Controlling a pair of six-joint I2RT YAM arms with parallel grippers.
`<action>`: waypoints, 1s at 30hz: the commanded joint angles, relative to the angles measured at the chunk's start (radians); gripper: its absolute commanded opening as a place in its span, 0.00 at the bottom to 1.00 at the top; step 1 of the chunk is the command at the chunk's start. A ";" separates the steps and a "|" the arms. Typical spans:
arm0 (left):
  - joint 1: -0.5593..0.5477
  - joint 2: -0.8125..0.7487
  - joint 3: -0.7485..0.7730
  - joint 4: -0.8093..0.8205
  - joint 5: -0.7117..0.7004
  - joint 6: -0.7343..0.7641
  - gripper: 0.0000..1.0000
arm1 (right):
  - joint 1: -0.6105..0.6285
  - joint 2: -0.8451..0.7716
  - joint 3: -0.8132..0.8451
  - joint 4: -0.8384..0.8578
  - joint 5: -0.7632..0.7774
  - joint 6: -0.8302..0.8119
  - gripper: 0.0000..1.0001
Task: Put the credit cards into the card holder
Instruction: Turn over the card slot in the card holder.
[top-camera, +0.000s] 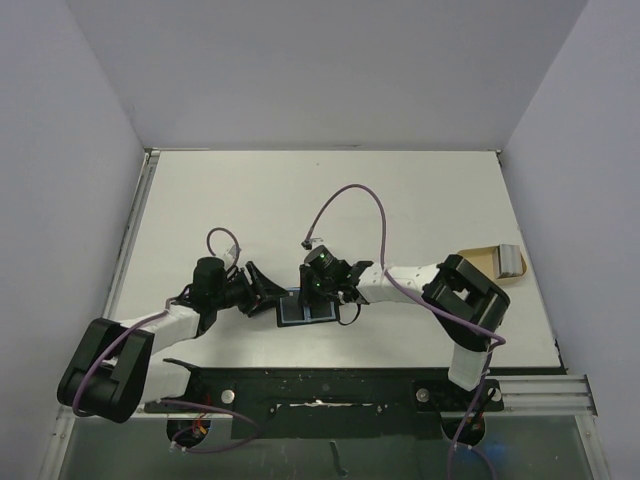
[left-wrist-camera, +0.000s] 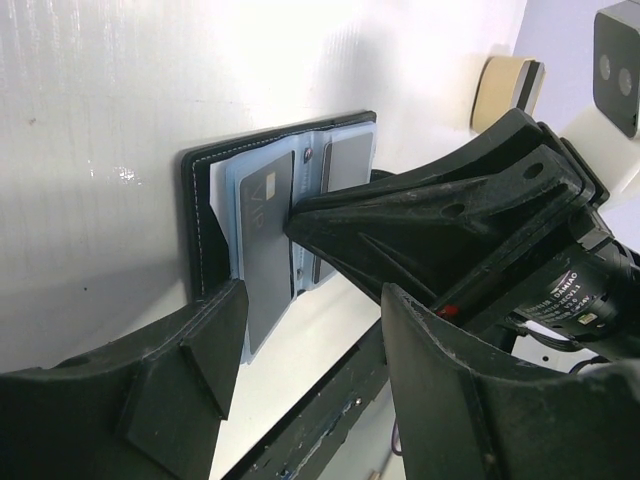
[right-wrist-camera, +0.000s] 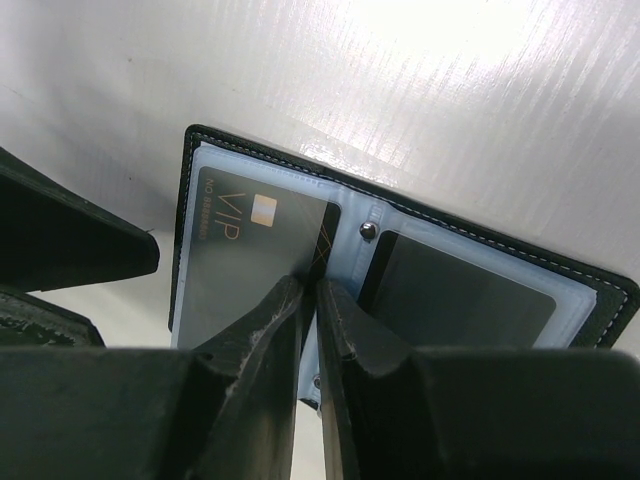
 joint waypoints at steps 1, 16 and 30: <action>0.003 0.023 0.005 0.089 0.013 0.012 0.55 | -0.007 -0.031 -0.024 0.010 0.014 0.003 0.14; -0.011 0.101 -0.004 0.190 0.021 -0.008 0.55 | -0.010 -0.029 -0.031 0.019 0.006 0.006 0.14; -0.037 0.121 -0.015 0.282 0.034 -0.050 0.54 | -0.011 -0.036 -0.039 0.022 0.002 0.006 0.15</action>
